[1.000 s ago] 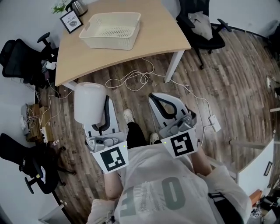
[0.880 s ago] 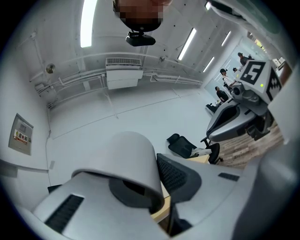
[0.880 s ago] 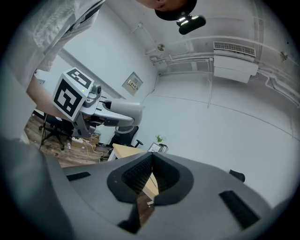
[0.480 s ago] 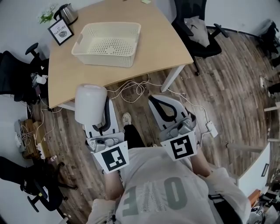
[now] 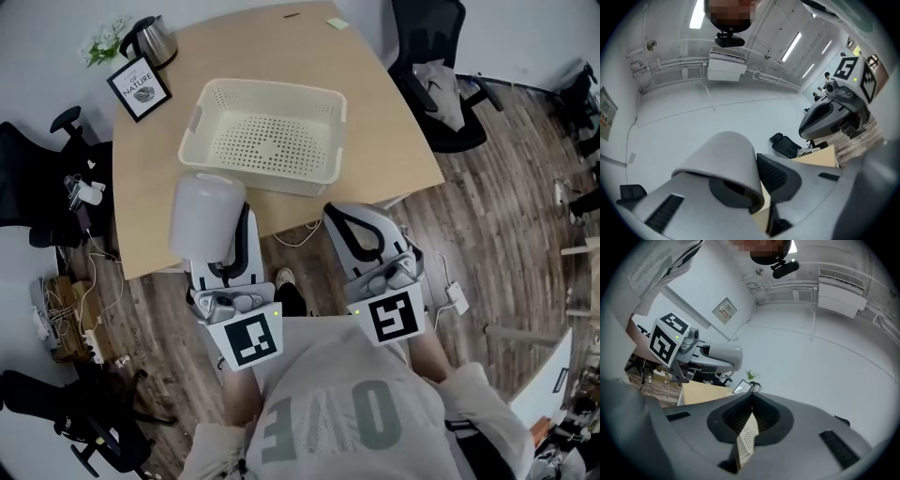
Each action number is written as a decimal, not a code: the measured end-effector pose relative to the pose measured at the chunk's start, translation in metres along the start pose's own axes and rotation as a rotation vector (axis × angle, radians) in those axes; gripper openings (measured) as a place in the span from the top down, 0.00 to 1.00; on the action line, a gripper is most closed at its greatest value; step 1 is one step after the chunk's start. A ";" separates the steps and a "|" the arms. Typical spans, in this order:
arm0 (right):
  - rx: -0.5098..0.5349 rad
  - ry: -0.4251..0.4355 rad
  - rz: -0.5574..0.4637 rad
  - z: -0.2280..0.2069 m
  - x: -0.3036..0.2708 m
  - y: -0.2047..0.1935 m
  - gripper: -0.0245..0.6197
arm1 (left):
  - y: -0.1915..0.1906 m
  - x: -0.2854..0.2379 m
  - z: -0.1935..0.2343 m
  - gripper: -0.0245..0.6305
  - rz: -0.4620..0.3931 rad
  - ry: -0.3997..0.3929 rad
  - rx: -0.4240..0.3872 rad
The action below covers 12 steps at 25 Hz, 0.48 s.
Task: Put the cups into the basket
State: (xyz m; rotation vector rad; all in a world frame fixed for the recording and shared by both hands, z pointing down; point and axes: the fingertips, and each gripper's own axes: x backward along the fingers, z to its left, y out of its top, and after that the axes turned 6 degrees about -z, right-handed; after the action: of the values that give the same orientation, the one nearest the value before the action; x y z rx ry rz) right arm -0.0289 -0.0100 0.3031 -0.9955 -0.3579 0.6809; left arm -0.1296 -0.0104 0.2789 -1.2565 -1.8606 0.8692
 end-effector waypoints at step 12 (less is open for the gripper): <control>-0.013 -0.078 0.057 -0.021 -0.104 -0.001 0.96 | -0.058 -0.063 0.080 0.88 -0.026 -0.046 0.027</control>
State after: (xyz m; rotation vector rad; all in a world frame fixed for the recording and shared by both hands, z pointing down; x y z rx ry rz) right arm -0.0938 -0.0931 0.2961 -0.9960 -0.4036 0.7717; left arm -0.2070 -0.0986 0.2741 -1.2030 -1.8914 0.9135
